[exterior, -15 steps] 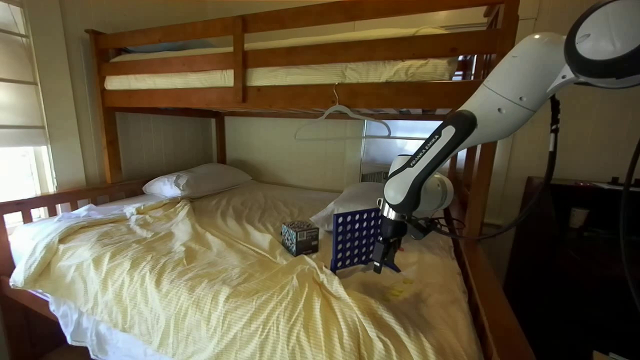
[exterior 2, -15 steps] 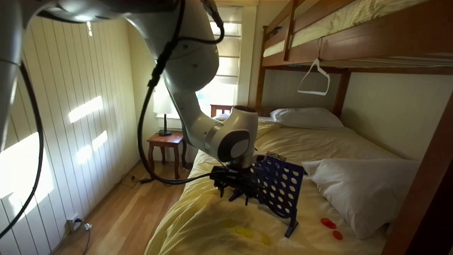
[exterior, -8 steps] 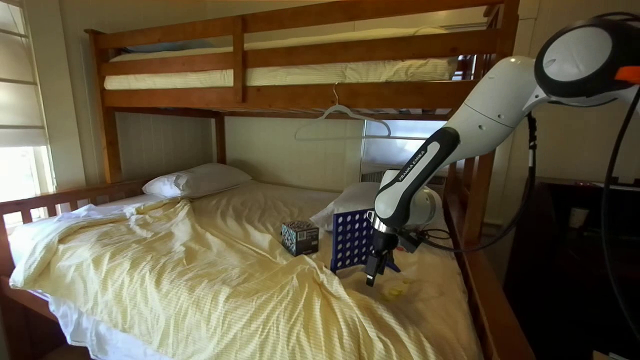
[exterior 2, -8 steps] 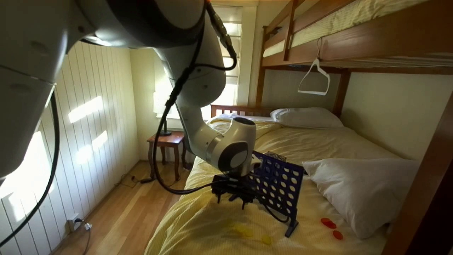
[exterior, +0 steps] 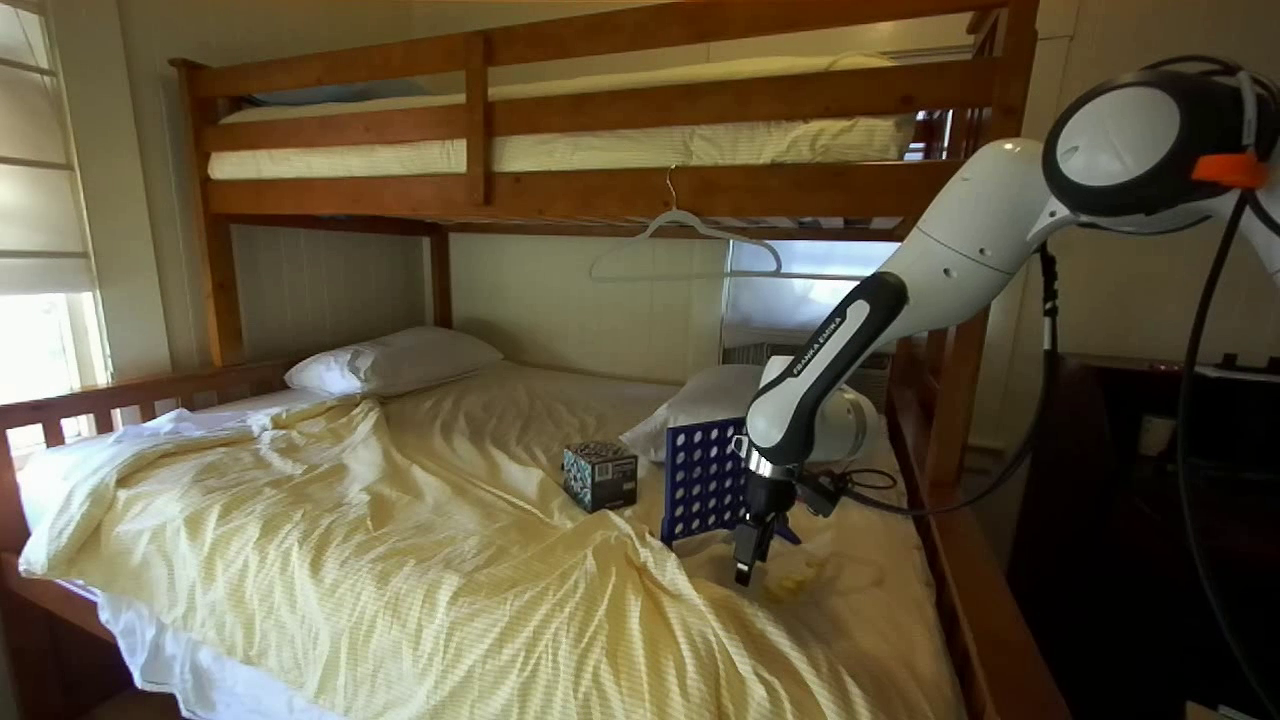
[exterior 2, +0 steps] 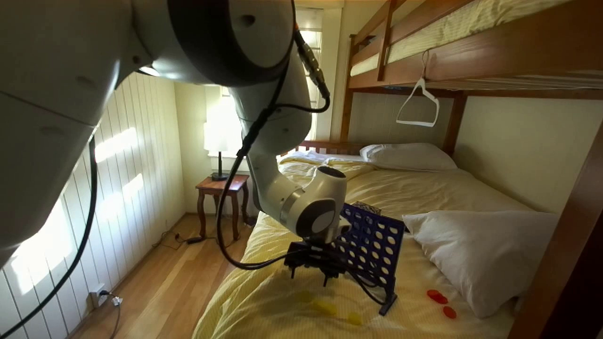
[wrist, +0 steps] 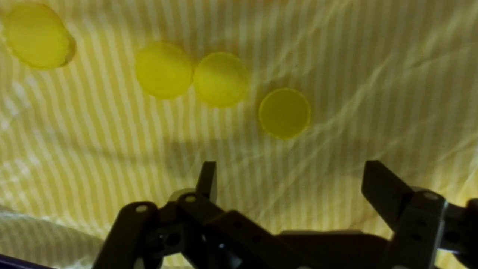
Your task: Put one yellow disk in the blue board
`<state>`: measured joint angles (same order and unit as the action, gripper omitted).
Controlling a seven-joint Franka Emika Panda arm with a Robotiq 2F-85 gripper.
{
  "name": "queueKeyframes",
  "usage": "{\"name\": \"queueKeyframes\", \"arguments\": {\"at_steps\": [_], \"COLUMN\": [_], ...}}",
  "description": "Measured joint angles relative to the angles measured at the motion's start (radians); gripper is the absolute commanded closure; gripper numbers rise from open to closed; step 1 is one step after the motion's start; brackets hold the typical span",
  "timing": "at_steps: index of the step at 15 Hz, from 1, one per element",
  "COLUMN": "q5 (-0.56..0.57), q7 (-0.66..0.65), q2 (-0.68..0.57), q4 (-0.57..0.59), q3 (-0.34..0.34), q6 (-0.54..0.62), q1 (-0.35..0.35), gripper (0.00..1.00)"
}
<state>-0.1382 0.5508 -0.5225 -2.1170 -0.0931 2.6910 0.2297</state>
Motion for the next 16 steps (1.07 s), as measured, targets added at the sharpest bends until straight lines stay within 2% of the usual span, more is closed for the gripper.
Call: {"name": "queueKeyframes", "arguments": {"at_steps": [8,11,16], "q5": [0.015,0.015,0.014], "q7": [0.028,0.045,0.073], "q2": [-0.029,-0.029,-0.040], "q4": [0.029,0.029,0.035], "q3": [-0.004,-0.009,-0.021], "q6": [-0.073,-0.081,-0.081], "q1": [0.006,0.025,0.045], "gripper": [0.00,0.03,0.02]}}
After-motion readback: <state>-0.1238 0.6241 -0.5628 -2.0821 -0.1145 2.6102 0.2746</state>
